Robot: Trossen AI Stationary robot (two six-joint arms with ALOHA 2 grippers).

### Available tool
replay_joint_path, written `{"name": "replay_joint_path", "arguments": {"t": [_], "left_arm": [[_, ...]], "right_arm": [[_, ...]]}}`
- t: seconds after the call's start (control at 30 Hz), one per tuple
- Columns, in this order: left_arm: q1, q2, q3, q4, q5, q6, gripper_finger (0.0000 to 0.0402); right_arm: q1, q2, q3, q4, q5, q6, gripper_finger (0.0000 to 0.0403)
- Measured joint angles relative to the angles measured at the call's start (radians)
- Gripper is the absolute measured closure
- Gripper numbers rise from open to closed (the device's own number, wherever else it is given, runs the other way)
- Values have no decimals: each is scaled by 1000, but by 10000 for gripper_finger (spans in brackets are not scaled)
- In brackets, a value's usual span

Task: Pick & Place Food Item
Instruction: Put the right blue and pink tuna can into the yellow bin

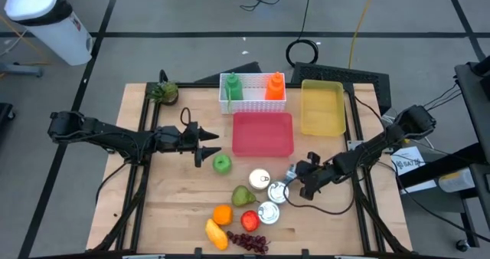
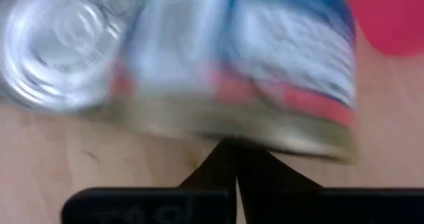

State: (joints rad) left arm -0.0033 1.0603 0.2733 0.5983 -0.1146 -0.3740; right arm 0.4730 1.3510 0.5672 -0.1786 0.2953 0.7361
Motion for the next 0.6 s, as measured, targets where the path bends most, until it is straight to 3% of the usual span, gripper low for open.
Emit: {"name": "replay_joint_path", "arguments": {"t": [0.3, 0.47, 0.6], "left_arm": [[0, 0, 0, -3, 0, -1, 101], [0, 0, 0, -4, 0, -1, 100], [0, 0, 0, -5, 1, -1, 100]], "right_arm": [[8, -15, 4, -50, 15, 7, 403], [26, -84, 4, -112, 28, 28, 403], [67, -166, 4, -85, 134, -41, 403]]}}
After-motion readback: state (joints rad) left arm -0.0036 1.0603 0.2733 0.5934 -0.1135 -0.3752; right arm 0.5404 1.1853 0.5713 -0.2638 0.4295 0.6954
